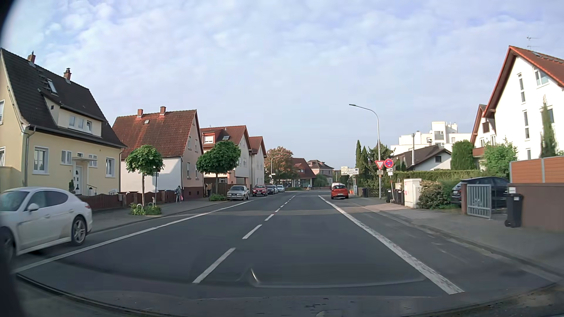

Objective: Follow the waypoints while adhering to traffic rules and regulations

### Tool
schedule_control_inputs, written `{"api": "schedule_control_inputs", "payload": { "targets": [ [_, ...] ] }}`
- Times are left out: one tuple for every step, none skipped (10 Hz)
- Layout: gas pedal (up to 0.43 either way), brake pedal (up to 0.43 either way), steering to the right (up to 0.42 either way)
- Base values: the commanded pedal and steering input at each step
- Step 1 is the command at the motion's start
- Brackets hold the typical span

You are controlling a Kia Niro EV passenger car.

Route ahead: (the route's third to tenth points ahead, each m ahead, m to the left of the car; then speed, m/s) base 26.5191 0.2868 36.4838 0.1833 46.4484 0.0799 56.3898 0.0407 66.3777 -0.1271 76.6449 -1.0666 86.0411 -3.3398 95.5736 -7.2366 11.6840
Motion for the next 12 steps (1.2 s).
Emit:
{"api": "schedule_control_inputs", "payload": {
  "targets": [
    [0.079,0.000,-0.003],
    [0.079,0.000,-0.004],
    [0.079,0.000,-0.003],
    [0.079,0.000,-0.003],
    [0.079,0.000,-0.003],
    [0.079,0.000,-0.003],
    [0.079,0.000,-0.003],
    [0.079,0.000,-0.003],
    [0.079,0.000,-0.003],
    [0.079,0.000,-0.003],
    [0.079,0.000,-0.002],
    [0.079,0.000,-0.002]
  ]
}}
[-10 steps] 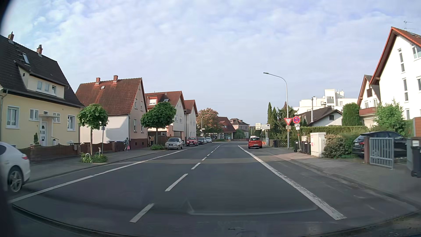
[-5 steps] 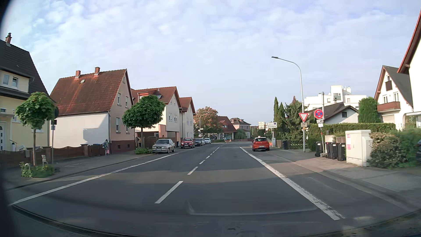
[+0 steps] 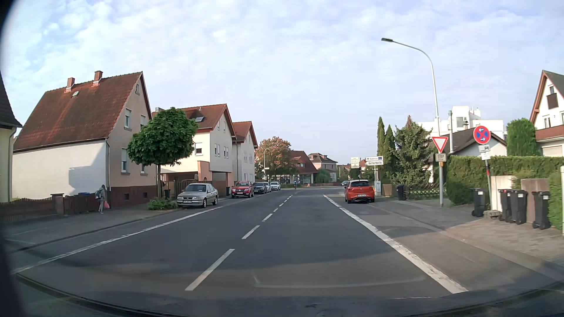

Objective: Follow the waypoints while adhering to traffic rules and regulations

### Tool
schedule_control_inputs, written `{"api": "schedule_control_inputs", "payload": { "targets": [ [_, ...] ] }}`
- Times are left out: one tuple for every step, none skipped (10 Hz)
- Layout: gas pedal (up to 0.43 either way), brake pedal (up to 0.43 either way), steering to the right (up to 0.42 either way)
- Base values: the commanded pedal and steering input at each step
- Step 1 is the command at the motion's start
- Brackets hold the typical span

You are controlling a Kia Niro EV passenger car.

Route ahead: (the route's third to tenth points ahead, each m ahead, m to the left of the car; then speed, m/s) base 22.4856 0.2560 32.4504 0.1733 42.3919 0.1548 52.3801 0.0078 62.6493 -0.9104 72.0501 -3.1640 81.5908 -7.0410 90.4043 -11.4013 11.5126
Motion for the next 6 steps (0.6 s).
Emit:
{"api": "schedule_control_inputs", "payload": {
  "targets": [
    [0.079,0.000,-0.002],
    [0.079,0.000,-0.002],
    [0.079,0.000,-0.002],
    [0.079,0.000,-0.003],
    [0.067,0.000,-0.003],
    [0.067,0.000,-0.003]
  ]
}}
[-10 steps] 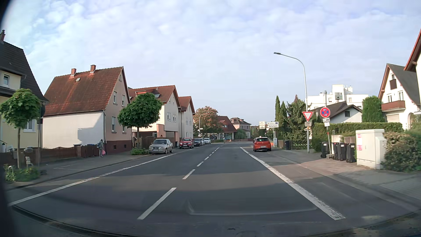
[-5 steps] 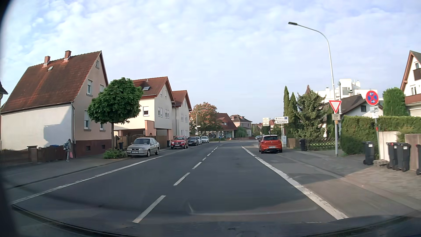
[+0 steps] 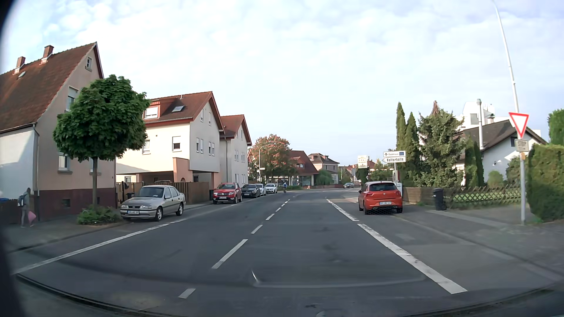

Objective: Follow the waypoints while adhering to traffic rules and regulations

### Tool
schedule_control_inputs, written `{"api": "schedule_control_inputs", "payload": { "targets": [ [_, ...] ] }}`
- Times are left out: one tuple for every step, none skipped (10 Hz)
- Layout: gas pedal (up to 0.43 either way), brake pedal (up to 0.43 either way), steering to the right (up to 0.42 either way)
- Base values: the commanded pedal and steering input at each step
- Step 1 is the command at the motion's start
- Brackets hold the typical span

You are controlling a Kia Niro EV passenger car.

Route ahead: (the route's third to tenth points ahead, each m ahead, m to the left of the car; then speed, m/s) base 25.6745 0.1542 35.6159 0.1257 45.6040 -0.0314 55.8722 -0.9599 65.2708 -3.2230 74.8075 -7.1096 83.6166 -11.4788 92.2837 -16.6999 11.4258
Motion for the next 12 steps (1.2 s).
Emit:
{"api": "schedule_control_inputs", "payload": {
  "targets": [
    [0.067,0.000,-0.002],
    [0.067,0.000,-0.003],
    [0.067,0.000,-0.003],
    [0.067,0.000,-0.003],
    [0.059,0.000,-0.002],
    [0.059,0.000,-0.002],
    [0.059,0.000,-0.002],
    [0.059,0.000,-0.002],
    [0.059,0.000,-0.002],
    [0.059,0.000,-0.002],
    [0.059,0.000,-0.002],
    [0.059,0.000,-0.002]
  ]
}}
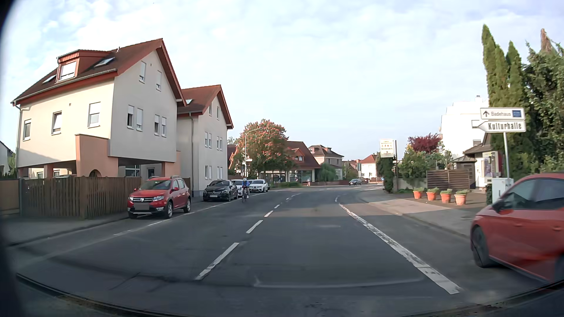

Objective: Follow the waypoints while adhering to traffic rules and regulations

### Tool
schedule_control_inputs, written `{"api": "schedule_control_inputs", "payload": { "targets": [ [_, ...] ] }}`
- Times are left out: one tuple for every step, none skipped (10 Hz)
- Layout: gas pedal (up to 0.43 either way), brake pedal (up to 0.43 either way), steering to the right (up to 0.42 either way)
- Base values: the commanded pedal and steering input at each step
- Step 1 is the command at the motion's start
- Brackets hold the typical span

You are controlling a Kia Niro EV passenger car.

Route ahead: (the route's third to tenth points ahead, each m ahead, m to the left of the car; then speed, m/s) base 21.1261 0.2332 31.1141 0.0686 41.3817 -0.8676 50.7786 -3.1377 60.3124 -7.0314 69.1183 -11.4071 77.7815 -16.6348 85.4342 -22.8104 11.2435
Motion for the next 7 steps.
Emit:
{"api": "schedule_control_inputs", "payload": {
  "targets": [
    [0.059,0.000,-0.002],
    [0.059,0.000,-0.002],
    [0.059,0.000,-0.002],
    [0.059,0.000,-0.001],
    [0.047,0.000,0.002],
    [0.047,0.000,0.003],
    [0.047,0.000,0.006]
  ]
}}
